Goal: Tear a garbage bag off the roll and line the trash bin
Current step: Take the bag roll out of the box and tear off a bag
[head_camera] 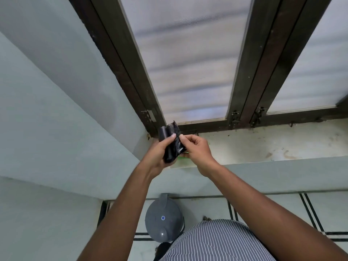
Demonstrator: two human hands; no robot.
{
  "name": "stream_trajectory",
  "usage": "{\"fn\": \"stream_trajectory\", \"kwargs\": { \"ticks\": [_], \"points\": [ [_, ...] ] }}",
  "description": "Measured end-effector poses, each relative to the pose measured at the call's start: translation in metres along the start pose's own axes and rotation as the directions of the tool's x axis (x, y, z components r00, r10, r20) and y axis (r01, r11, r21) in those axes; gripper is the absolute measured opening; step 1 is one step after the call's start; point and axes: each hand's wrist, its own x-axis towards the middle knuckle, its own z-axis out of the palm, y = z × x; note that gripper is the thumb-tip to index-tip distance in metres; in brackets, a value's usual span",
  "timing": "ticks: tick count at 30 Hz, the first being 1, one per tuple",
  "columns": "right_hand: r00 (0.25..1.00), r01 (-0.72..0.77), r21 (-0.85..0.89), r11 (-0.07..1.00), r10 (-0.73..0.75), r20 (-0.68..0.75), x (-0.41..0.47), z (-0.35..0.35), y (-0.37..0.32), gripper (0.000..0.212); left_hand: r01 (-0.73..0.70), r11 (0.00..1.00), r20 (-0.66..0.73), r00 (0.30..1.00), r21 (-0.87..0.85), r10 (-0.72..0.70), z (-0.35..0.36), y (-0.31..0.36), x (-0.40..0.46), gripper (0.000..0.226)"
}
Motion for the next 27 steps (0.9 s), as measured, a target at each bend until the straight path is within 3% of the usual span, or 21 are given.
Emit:
{"fn": "stream_trajectory", "kwargs": {
  "ticks": [3, 8, 11, 13, 15, 17, 19, 22, 27],
  "points": [
    [0.993, -0.099, 0.079, 0.992, 0.103, -0.051, 0.000, -0.003, 0.003, 0.026, 0.053, 0.985, 0.016, 0.999, -0.162, -0.051, 0.002, -0.008, -0.001, 0.032],
    [0.941, -0.268, 0.345, 0.899, 0.321, -0.107, -0.007, -0.012, 0.005, 0.015, -0.060, 0.975, -0.089, 0.995, -0.212, 0.042, -0.011, -0.018, 0.002, 0.048],
    [0.932, -0.260, 0.158, 0.953, 0.291, -0.218, -0.012, -0.010, 0.004, 0.024, -0.154, 0.975, -0.112, 0.984, -0.158, 0.137, -0.018, -0.020, -0.002, 0.052],
    [0.940, -0.106, -0.165, 0.981, 0.045, -0.338, -0.018, -0.005, 0.002, 0.040, -0.194, 0.978, -0.089, 0.978, -0.077, 0.187, -0.019, -0.020, -0.007, 0.054],
    [0.916, 0.208, -0.434, 0.877, -0.331, -0.229, -0.024, 0.000, -0.004, 0.043, -0.223, 0.974, -0.063, 0.972, 0.028, 0.225, -0.017, -0.020, -0.013, 0.052],
    [0.891, 0.402, -0.527, 0.749, -0.452, 0.036, -0.024, 0.004, -0.014, 0.040, -0.270, 0.954, -0.019, 0.961, 0.131, 0.275, -0.011, -0.020, -0.018, 0.049],
    [0.930, 0.366, -0.521, 0.771, -0.308, 0.199, -0.023, 0.006, -0.028, 0.042, -0.307, 0.926, 0.024, 0.951, 0.218, 0.310, -0.005, -0.020, -0.023, 0.054],
    [0.969, 0.205, -0.519, 0.830, -0.095, 0.229, -0.014, 0.003, -0.038, 0.058, -0.317, 0.921, 0.037, 0.948, 0.226, 0.317, -0.002, -0.017, -0.027, 0.068],
    [0.966, 0.178, -0.569, 0.803, -0.031, 0.258, -0.010, 0.002, -0.048, 0.084, -0.257, 0.959, 0.052, 0.966, 0.117, 0.253, -0.013, -0.012, -0.032, 0.062]
  ]
}}
